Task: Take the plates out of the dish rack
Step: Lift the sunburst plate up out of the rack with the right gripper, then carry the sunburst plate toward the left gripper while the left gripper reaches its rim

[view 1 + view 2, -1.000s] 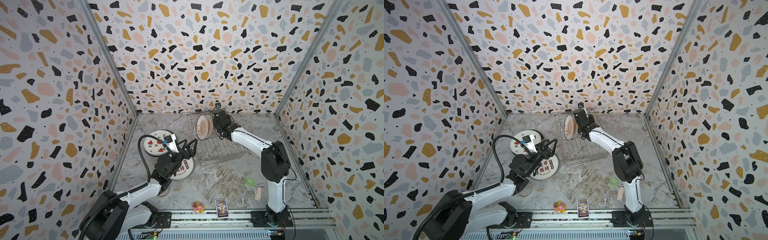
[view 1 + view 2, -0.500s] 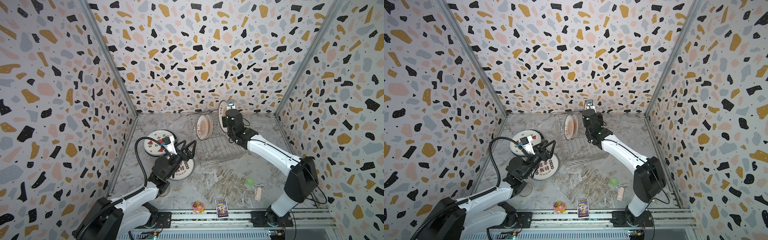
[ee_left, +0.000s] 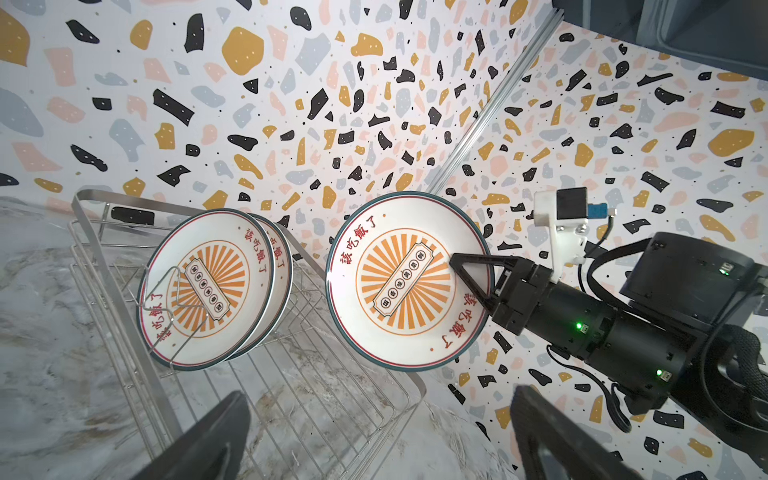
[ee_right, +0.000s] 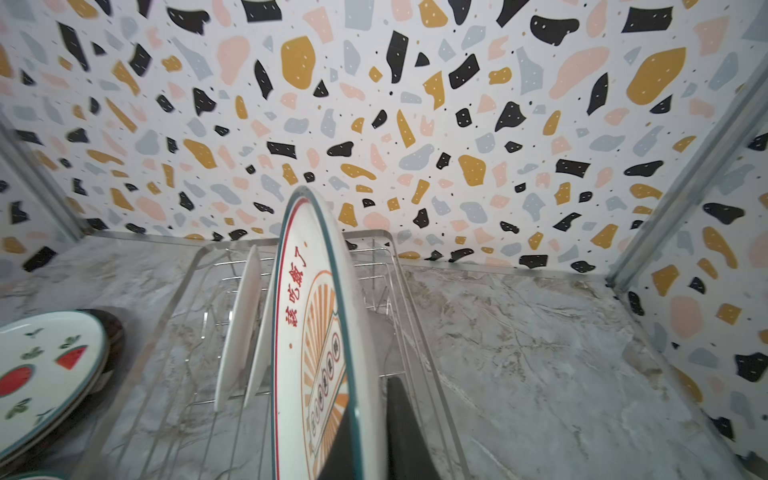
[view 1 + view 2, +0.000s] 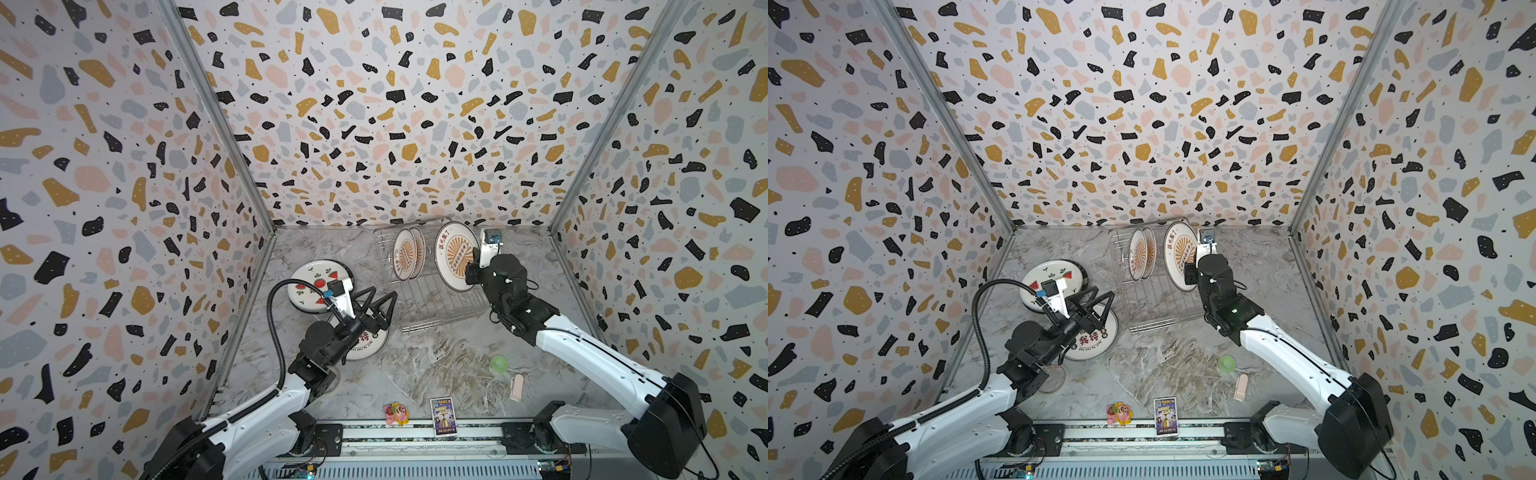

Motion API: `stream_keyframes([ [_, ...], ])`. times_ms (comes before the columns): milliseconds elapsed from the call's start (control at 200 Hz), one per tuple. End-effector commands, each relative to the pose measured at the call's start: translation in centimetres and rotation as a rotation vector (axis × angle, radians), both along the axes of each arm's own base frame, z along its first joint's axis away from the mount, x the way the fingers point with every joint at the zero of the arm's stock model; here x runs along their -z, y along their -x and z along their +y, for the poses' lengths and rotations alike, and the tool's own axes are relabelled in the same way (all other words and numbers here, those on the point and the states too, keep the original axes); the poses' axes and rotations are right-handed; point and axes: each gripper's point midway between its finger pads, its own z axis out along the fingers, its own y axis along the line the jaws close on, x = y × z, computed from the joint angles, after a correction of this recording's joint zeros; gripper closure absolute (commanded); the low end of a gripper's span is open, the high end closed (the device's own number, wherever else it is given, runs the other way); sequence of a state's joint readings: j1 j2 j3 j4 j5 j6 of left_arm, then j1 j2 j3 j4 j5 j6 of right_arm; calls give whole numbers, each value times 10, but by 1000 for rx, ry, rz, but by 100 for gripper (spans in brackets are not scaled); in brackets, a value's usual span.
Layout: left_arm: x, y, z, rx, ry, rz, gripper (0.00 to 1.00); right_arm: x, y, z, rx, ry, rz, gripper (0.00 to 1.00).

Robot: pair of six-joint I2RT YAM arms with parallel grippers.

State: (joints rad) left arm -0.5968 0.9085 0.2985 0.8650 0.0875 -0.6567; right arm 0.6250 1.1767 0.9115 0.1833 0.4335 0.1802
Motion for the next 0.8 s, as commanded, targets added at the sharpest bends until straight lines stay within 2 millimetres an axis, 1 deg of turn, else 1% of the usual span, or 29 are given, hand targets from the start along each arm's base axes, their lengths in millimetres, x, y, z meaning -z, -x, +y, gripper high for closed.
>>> stream_keyframes([
  [0, 4, 5, 6, -23, -38, -28, 0, -43, 21, 6, -134, -192, -126, 100],
  [185, 13, 13, -1, 30, -51, -31, 0, -41, 51, 11, -347, -320, -138, 100],
  [325, 15, 24, -9, 103, -46, -58, 0, -37, 71, 20, -489, -385, -135, 100],
  [516, 13, 39, -13, 155, -20, -95, 0, -26, 89, 35, -631, -426, -121, 100],
  [676, 17, 43, -16, 169, -24, -92, 0, -24, 103, 45, -728, -445, -130, 100],
  [796, 19, 46, -23, 184, -29, -82, 2, -22, 108, 51, -780, -455, -128, 100],
])
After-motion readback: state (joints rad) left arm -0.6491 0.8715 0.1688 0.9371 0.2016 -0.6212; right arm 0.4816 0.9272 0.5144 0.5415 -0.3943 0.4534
